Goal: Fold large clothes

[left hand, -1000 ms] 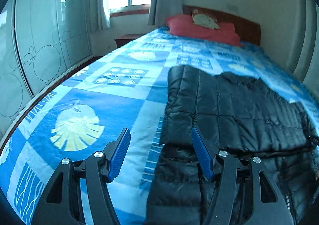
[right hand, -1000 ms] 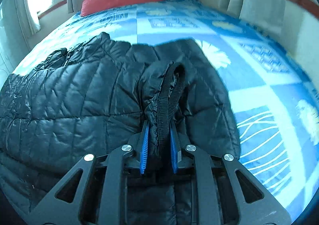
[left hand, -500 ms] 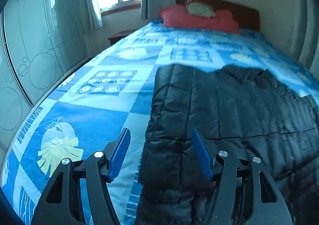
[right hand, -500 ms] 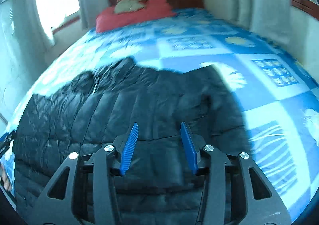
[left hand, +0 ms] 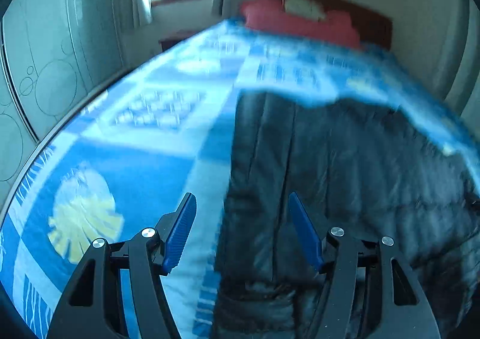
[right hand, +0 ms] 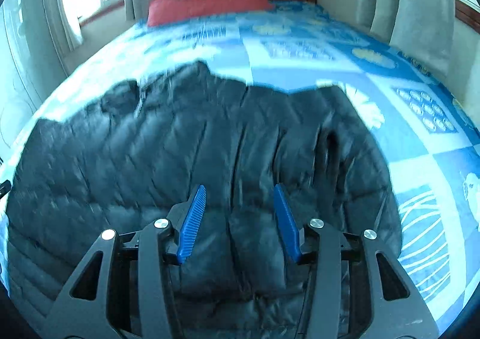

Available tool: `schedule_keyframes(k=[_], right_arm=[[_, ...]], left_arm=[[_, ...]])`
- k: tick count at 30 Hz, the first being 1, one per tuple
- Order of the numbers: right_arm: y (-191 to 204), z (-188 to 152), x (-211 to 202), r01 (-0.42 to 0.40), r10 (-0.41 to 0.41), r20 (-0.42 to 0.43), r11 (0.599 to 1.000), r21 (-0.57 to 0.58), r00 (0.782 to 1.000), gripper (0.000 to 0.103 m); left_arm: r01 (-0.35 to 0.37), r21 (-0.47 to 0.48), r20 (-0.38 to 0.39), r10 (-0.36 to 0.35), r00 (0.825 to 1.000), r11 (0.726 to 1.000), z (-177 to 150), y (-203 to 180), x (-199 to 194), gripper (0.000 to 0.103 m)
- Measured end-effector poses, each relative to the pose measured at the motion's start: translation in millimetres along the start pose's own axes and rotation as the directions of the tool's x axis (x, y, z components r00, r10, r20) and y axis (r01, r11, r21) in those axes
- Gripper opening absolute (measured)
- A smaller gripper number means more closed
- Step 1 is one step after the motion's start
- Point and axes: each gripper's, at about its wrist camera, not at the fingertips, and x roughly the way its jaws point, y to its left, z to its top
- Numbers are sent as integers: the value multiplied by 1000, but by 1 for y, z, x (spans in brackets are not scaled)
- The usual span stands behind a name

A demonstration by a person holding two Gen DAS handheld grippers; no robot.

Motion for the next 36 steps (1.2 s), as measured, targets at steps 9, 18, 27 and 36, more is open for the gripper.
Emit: schedule_keyframes(k=[9, 18, 27, 36], right_arm=[[3, 8, 66, 32, -34, -71, 999, -22, 997, 56], [-1, 29, 43, 26, -26, -2, 1000, -10, 1000, 56], [0, 23, 83, 37, -39, -42, 999, -29, 998, 61], [-5, 15, 33, -11, 10, -26, 999, -35, 1000, 67]], left_arm=[[-104, 46, -162, 111, 981, 993, 31, -21, 97, 68], [-77, 43, -18, 77, 997, 996, 48, -19, 61, 67], [-10, -58, -193, -1, 981, 998, 52, -7, 139, 72], [-15, 0, -125, 15, 992, 1000, 44, -11, 90, 72]])
